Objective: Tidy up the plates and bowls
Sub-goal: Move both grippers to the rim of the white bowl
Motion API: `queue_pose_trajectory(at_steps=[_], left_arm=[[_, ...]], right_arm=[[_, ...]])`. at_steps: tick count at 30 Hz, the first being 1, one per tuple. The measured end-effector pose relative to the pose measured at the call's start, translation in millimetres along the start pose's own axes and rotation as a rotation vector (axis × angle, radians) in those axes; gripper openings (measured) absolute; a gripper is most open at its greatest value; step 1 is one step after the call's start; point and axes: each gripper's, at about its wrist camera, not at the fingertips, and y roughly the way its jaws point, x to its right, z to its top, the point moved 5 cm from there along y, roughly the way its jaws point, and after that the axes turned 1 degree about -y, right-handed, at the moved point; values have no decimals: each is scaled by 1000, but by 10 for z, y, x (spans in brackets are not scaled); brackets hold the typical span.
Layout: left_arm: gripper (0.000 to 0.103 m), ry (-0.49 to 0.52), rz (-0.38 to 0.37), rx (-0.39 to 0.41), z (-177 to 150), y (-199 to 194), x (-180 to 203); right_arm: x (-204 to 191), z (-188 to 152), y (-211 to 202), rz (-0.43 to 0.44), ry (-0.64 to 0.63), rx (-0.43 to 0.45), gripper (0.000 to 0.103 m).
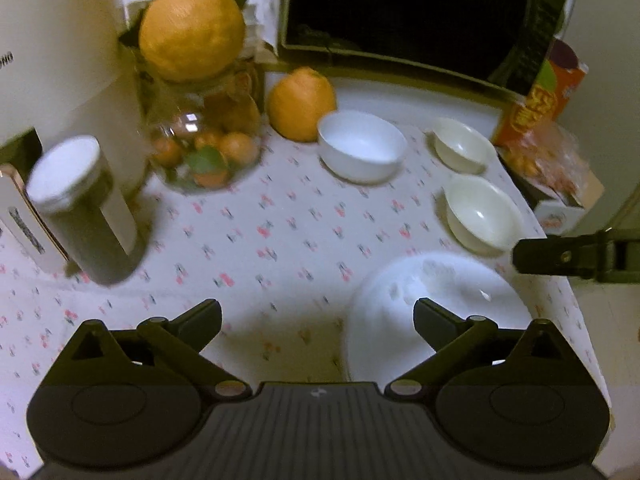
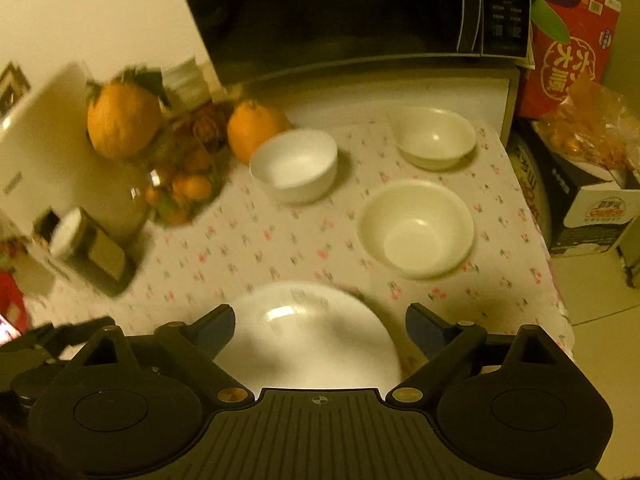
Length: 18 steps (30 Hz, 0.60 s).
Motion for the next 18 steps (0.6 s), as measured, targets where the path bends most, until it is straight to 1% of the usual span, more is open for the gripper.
queue_pose_trajectory(at_steps=[3,6,9,14,18], left_arm=[[102,-15,23,12,142,22,-33],[102,-37,33,22,270,63,-48],[102,-64,36,33,405,125,-50],[102,-102,50,63,614,307,-56],[102,-163,31,81,752,516,-83]], right_arm=[[-8,146,9,10,19,5,97],[-6,293,56,1,28,18,97],[7,463,144,12,42,41,97],[20,710,383,42,47,62,97],[78,875,604,64,67,75,97]])
